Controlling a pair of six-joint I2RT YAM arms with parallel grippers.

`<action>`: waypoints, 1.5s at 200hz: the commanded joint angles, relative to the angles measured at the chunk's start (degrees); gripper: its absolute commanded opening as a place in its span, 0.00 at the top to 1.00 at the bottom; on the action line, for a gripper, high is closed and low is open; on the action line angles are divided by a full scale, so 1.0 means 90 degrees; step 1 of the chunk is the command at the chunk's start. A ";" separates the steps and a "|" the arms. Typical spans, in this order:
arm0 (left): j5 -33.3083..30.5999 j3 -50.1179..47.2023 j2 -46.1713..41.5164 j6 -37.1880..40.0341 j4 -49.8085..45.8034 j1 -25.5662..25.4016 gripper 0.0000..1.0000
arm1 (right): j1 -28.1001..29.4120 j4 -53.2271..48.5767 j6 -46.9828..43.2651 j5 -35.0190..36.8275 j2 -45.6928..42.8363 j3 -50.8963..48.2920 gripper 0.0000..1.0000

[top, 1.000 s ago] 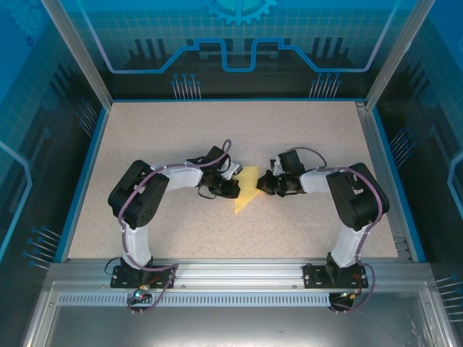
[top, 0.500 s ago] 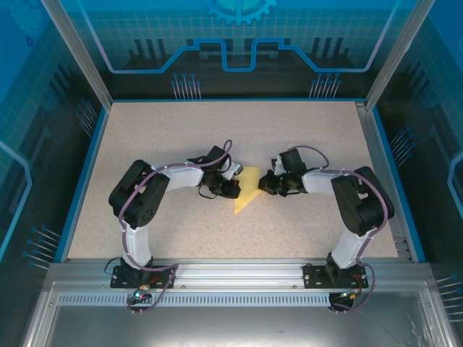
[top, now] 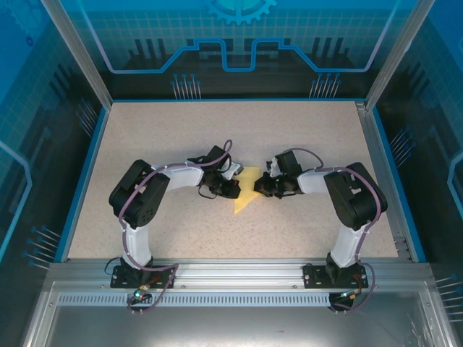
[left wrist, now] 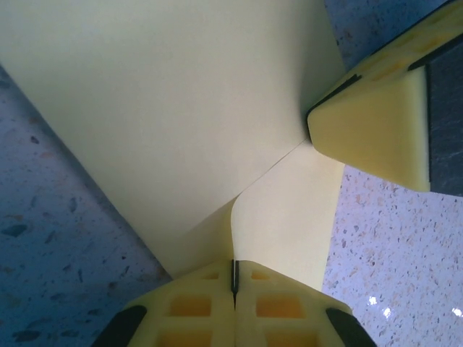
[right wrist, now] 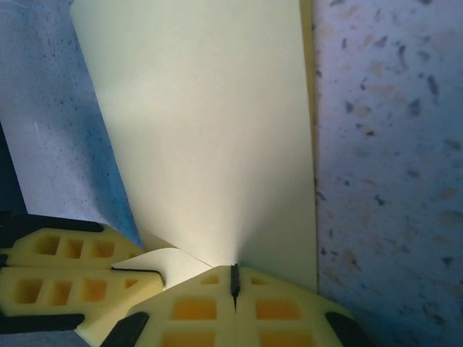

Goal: Fold a paper plane with a square sheet of paper (pick it up from the middle)
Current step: Third fold the triangle at the center of the table.

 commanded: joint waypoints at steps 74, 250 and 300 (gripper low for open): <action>-0.0604 -0.0019 -0.1394 -0.0978 -0.0472 0.0103 0.67 | 0.0107 -0.0324 -0.0141 0.0502 0.0121 -0.0278 1.00; 0.1463 -0.0860 0.0000 -0.2913 0.0625 -0.0220 0.85 | 0.0185 -0.0560 -0.0208 0.0760 0.0170 -0.0244 1.00; 0.1255 -0.1366 -0.0255 -0.2650 0.0181 -0.0220 0.85 | 0.0205 -0.0702 -0.0299 0.0827 0.0122 -0.0224 1.00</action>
